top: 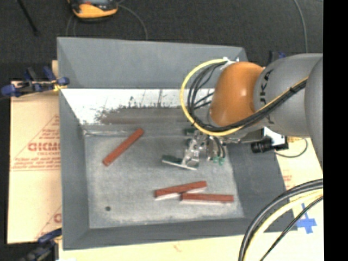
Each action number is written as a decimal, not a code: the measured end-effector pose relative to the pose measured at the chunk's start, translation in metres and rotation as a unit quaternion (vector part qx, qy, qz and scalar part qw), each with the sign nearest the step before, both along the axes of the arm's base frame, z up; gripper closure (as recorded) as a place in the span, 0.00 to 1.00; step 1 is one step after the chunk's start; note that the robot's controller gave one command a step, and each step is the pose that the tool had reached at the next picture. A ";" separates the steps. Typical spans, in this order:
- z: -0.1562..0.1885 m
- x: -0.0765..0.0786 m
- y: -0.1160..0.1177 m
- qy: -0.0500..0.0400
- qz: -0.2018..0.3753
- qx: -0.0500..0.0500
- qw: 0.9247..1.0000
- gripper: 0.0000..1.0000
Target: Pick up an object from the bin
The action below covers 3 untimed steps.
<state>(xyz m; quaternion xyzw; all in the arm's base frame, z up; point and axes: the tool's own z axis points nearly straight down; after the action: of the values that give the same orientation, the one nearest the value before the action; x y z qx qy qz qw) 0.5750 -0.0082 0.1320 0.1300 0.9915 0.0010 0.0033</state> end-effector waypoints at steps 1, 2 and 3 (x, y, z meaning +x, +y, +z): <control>0.022 0.006 0.004 0.003 -0.008 0.000 1.000 1.00; 0.044 0.008 0.019 0.002 0.002 -0.001 1.000 1.00; 0.089 -0.004 0.013 0.004 0.008 -0.001 1.000 1.00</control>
Offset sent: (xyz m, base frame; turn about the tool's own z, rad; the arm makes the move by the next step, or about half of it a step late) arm 0.0068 0.0222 0.0467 -0.0035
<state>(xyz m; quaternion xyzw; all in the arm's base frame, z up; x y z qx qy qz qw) 0.5713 0.0047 0.2210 0.1224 0.9925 0.0000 -0.0006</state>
